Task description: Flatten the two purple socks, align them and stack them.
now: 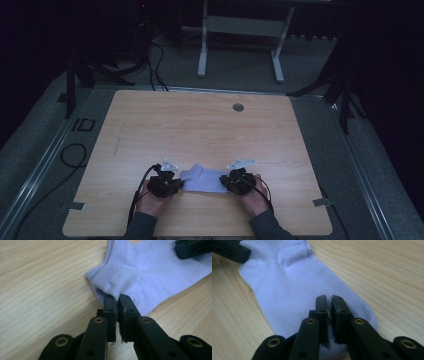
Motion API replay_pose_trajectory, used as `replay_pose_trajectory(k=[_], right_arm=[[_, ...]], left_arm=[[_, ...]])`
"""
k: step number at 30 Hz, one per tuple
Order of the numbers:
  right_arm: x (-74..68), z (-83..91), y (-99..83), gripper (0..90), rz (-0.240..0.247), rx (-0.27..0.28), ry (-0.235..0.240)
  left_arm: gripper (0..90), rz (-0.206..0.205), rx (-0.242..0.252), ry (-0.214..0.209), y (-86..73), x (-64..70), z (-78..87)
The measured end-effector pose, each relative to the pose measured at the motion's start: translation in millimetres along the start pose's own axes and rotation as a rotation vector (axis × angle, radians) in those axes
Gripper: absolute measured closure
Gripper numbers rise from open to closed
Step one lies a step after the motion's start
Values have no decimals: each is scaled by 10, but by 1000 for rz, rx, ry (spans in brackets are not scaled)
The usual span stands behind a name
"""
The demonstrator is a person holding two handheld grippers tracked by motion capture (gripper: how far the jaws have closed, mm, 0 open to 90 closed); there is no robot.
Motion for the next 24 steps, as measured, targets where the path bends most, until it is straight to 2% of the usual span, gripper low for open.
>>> replay_pose_trajectory(k=[4,12,16,24], right_arm=[[-6,-7,6,812,3,12,2],[45,-21,41,800,59,15,-24],[88,17,57,775,39,43,13],[243,196,80,733,2,97,-7]], left_arm=[[786,15,26,14,4,-61,54],[761,39,53,18,6,-128,99],[756,42,61,23,7,-143,107],[744,40,81,74,9,-242,127]])
Point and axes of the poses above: each handheld gripper's, and its own axes: z roughly backward along the jaws, y roughly out of its top, x roughly to its right, the point moved 5 cm from there along -z, roughly forward along the jaws, and after that the axes turned 4 degrees about -x, right-handed, at the moved point
